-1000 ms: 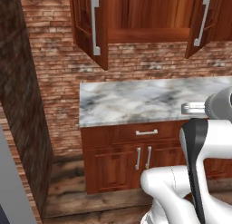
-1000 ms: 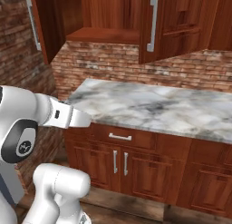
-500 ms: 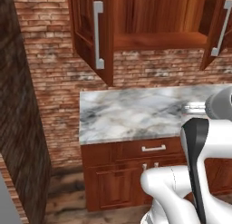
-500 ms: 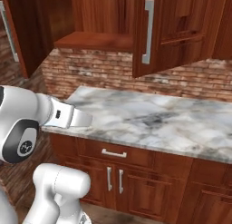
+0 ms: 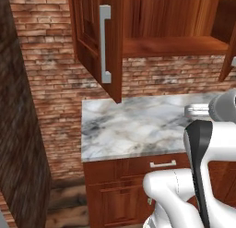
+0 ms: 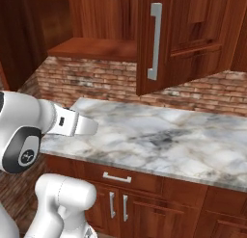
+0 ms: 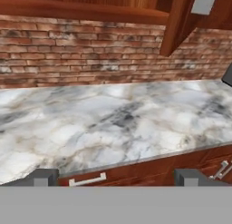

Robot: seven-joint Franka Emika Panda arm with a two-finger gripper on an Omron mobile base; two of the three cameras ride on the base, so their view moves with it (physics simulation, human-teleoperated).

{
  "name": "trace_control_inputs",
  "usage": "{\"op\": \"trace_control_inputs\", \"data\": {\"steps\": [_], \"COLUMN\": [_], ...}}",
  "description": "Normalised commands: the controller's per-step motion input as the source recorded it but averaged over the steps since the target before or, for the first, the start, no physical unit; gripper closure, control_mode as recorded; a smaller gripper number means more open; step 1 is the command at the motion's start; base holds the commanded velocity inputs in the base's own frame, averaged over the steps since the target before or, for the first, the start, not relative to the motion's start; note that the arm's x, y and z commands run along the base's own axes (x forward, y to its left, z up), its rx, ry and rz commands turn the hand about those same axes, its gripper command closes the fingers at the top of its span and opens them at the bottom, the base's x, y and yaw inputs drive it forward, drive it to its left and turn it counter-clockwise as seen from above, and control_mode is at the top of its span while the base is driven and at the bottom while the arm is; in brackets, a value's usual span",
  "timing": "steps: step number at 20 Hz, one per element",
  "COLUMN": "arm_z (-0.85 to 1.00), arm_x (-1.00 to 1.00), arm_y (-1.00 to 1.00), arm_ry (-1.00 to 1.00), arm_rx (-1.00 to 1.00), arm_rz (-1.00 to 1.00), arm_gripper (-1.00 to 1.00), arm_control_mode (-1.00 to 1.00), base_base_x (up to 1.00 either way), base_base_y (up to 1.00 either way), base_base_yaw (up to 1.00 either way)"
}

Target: Close all open cabinet doors.

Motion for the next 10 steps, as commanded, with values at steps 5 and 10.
{"op": "trace_control_inputs", "data": {"steps": [5, 10], "arm_z": [0.0, 0.0], "arm_x": [0.0, 0.0], "arm_y": [0.0, 0.0], "arm_ry": [0.0, 0.0], "arm_rx": [0.0, 0.0], "arm_rz": [0.0, 0.0], "arm_gripper": [-1.0, -1.0], "arm_control_mode": [1.0, 1.0], "base_base_x": [0.46, 0.11], "base_base_y": [0.13, 0.02], "base_base_yaw": [0.0, 0.0]}}
